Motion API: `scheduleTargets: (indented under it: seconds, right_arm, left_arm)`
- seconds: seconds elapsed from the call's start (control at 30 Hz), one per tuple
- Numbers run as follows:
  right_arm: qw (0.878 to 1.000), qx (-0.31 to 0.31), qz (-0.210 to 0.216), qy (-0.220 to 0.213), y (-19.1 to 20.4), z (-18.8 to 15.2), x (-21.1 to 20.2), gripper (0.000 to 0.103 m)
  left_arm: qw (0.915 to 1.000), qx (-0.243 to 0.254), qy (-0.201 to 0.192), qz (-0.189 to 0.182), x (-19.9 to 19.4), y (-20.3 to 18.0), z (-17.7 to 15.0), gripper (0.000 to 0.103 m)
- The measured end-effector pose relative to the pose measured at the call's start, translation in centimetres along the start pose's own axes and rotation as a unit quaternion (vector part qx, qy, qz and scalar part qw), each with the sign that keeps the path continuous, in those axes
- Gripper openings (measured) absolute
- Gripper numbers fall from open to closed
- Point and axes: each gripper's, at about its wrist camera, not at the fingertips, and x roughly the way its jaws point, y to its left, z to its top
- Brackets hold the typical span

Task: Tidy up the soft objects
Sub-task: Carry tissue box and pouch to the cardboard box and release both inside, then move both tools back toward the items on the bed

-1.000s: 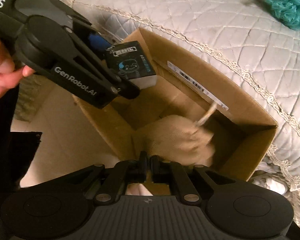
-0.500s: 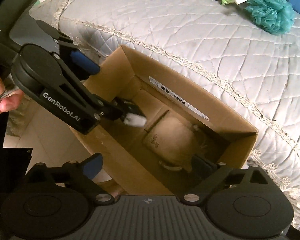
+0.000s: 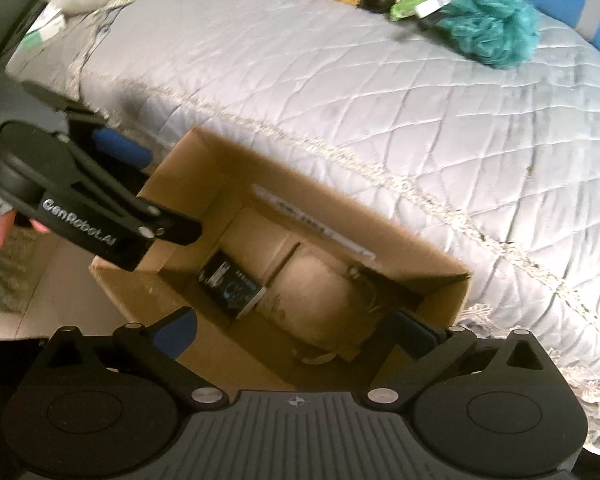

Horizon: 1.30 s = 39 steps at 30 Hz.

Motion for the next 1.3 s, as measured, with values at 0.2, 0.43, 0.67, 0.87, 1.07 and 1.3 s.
scheduleTargets:
  seconds: [0.2, 0.43, 0.67, 0.87, 1.07, 1.3]
  right_arm:
    - [0.999, 0.032, -0.025, -0.024, -1.3, 0.5, -0.6, 0.103]
    - [0.995, 0.064, -0.057, -0.044, -2.8, 0.9, -1.1, 0.103]
    - [0.991, 0.09, -0.078, -0.055, -4.2, 1.5, -0.9, 0.103]
    - [0.989, 0.1, -0.086, -0.067, -5.2, 2.3, -1.0, 0.103]
    - [0.984, 0.114, -0.094, -0.095, -6.9, 3.6, -1.4, 0.103]
    - [0.975, 0.133, -0.098, -0.15, -9.1, 5.3, -2.5, 0.103]
  left_arm:
    - [0.9997, -0.014, -0.019, 0.006, -0.7, 0.4, 0.2, 0.091]
    - [0.9988, -0.028, -0.035, 0.018, -1.1, 0.8, 0.4, 0.091]
    - [0.9981, -0.031, -0.04, 0.034, -1.2, 1.0, 0.6, 0.091]
    - [0.9967, -0.026, -0.06, 0.047, -1.6, 1.0, 1.7, 0.091]
    - [0.9946, -0.018, -0.097, 0.03, -2.5, 0.9, 3.1, 0.091]
    - [0.9877, -0.012, -0.152, 0.033, -2.8, 1.0, 5.9, 0.09]
